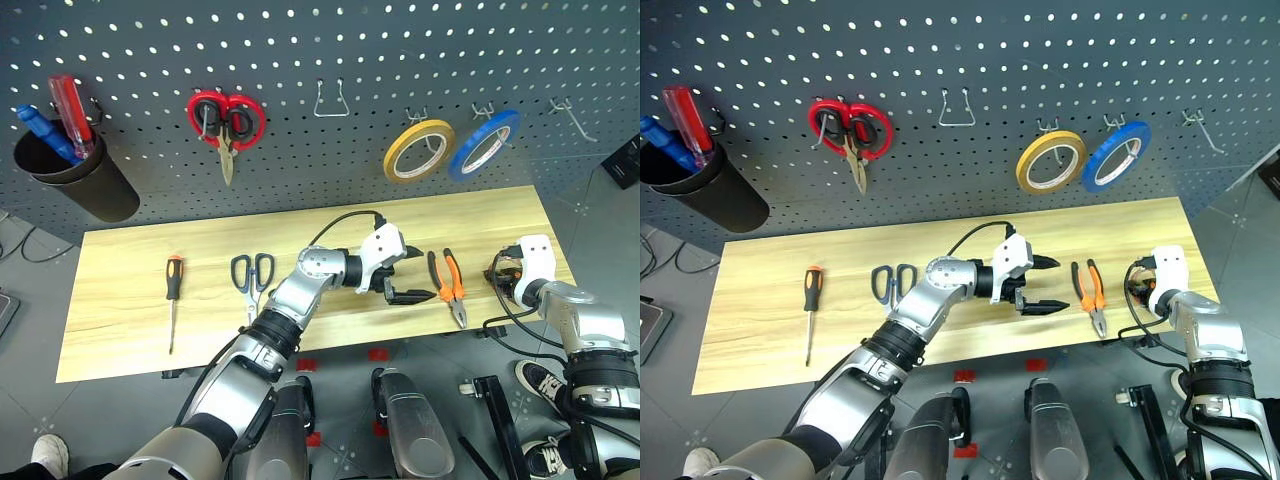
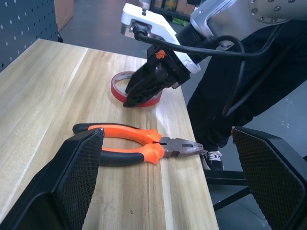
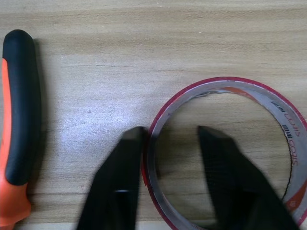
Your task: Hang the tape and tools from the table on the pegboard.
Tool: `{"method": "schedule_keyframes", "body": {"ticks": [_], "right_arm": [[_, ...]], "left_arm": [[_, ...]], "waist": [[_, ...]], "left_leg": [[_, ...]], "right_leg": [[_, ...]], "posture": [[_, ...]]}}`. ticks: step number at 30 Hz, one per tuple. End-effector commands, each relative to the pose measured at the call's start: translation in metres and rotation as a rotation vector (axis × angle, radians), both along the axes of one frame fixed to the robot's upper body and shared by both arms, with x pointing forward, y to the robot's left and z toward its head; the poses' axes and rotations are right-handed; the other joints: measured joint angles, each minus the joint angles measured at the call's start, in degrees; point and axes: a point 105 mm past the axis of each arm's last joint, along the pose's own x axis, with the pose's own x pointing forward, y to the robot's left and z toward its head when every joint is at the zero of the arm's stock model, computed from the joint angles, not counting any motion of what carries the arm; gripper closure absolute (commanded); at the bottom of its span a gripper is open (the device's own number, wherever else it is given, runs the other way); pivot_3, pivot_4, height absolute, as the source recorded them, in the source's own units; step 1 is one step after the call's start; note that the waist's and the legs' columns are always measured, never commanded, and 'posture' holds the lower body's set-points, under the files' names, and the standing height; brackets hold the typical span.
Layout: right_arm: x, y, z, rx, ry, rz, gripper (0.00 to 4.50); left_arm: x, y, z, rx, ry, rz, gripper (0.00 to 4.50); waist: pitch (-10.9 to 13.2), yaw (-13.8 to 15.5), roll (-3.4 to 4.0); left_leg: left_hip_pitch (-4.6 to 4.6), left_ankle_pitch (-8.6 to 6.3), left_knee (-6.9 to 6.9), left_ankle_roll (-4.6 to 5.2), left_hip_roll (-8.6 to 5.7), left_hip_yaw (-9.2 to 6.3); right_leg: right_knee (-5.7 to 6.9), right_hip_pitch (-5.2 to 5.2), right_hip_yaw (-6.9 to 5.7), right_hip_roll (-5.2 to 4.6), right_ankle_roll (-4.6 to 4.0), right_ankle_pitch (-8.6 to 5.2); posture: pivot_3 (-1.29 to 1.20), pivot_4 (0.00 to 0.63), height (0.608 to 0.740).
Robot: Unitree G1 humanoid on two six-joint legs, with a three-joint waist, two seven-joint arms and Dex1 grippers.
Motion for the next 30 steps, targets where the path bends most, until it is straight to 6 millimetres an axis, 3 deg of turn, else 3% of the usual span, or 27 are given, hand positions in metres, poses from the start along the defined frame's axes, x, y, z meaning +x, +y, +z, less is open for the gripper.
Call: {"method": "schedule_keyframes", "body": {"ticks": [1,2,3,8,14,18,23,30], "right_arm": [[-0.002,-0.005,-0.005,-0.001,0.015,-0.018,3.99],[-0.001,-0.006,-0.005,-0.007,0.013,-0.021,4.38],[-0.001,-0.007,-0.005,-0.014,0.011,-0.025,4.45],[0.003,-0.008,0.003,-0.07,-0.031,-0.015,4.45],[0.0,0.003,0.033,-0.394,-0.254,0.134,4.45],[-0.008,0.003,0.053,-0.593,-0.428,0.11,4.45],[-0.014,0.006,0.083,-0.814,-0.647,0.073,4.45],[-0.008,-0.004,0.112,-0.903,-0.845,-0.074,4.45]], "left_arm": [[-0.002,-0.003,0.008,-0.019,-0.039,-0.027,0.0],[-0.002,-0.003,0.008,-0.019,-0.041,-0.025,0.0],[-0.002,-0.002,0.008,-0.02,-0.043,-0.025,0.0],[-0.003,-0.003,0.013,-0.043,-0.052,-0.025,0.0],[-0.005,-0.004,0.033,-0.14,-0.045,0.008,0.0],[-0.009,0.005,0.05,-0.202,-0.032,0.043,0.0],[-0.011,0.023,0.068,-0.261,-0.022,0.117,0.0],[-0.008,0.036,0.089,-0.333,-0.027,0.224,0.0]], "waist": [[0.0,0.0,0.0],[0.0,0.0,0.0],[0.0,0.0,0.0],[0.0,0.0,0.02],[-0.1,0.0,0.17],[-0.4,-0.1,0.3],[-2.7,-0.4,0.52],[-6.1,-1.0,0.51]], "left_leg": [[0.0,0.01,0.0,-0.01,0.0,0.0],[0.0,0.02,0.0,-0.04,0.0,0.0],[0.0,0.03,0.0,-0.05,0.0,0.01],[0.0,0.08,0.0,-0.14,-0.01,0.02],[-0.14,0.17,-0.07,-0.3,-0.01,0.08],[-0.15,0.22,-0.04,-0.38,-0.04,0.16],[-0.52,0.34,-0.04,-0.58,-0.05,0.23],[-0.6,0.35,-0.08,-0.58,-0.13,0.26]], "right_leg": [[0.0,0.0,0.0,0.0,0.0,0.0],[-0.01,0.0,0.0,0.0,0.0,0.0],[-0.01,0.0,0.0,0.0,0.01,0.0],[-0.01,0.0,0.0,-0.01,0.05,0.03],[-0.04,-0.19,-0.01,-0.03,0.07,0.03],[0.0,-0.23,0.03,-0.08,0.11,0.05],[0.16,-0.71,0.11,-0.07,0.11,0.06],[0.04,-0.7,0.1,0.03,0.11,0.07]], "posture": [[-0.23,0.45,0.74],[-0.23,0.446,0.74],[-0.23,0.443,0.74],[-0.23,0.411,0.74],[-0.28,0.344,0.74],[-0.31,0.287,0.74],[-0.33,0.227,0.74],[-0.32,0.173,0.74]]}}
